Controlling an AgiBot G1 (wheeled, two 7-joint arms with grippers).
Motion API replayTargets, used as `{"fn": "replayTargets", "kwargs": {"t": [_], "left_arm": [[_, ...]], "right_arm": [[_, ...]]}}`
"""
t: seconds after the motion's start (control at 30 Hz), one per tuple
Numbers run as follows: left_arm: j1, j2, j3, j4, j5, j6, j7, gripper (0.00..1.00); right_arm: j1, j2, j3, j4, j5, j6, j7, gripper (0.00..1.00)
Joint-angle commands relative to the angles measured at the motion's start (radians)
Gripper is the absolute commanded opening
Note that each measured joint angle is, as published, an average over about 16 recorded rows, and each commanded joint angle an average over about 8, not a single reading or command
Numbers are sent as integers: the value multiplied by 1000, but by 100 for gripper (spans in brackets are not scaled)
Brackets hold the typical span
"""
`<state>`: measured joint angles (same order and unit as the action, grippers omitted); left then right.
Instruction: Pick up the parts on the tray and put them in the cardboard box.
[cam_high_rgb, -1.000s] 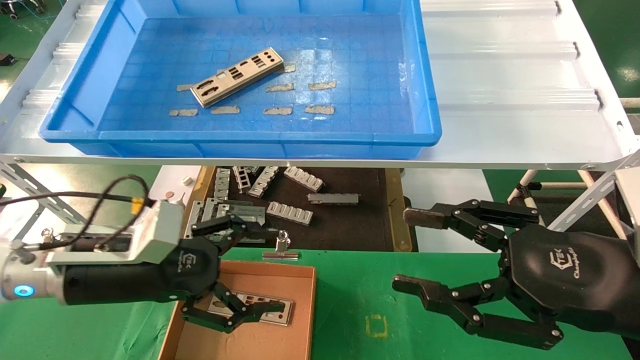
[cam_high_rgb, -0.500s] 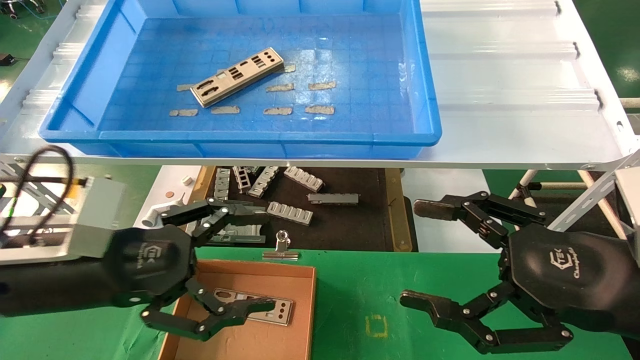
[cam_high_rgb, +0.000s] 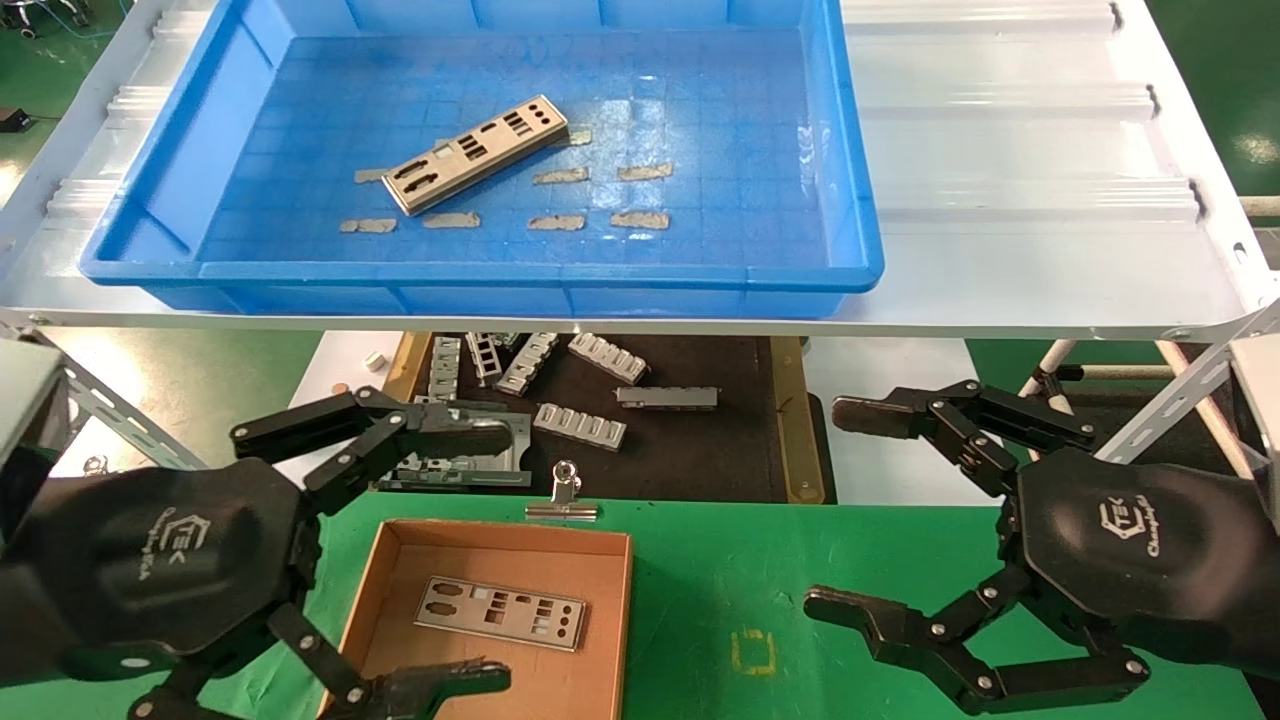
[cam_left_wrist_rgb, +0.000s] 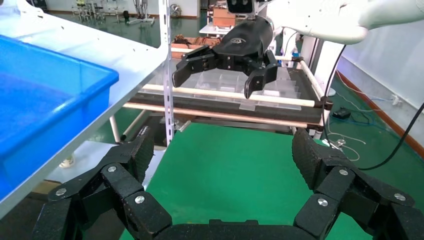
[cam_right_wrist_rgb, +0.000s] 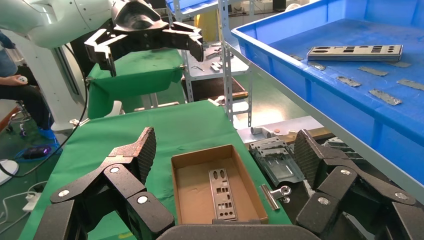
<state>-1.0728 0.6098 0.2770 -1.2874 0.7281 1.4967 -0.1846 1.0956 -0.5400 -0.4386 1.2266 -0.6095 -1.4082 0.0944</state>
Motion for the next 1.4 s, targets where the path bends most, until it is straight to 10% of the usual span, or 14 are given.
{"fn": "replayTargets", "kwargs": {"t": [0.03,1.4], "left_arm": [[12,-9,-18,-24,-8,0,-14,100],[-3,2,5,7,3,-1,0,100]], "right_arm": [[0,0,0,0,0,0,0,100],[0,0,0,0,0,0,0,100]]}}
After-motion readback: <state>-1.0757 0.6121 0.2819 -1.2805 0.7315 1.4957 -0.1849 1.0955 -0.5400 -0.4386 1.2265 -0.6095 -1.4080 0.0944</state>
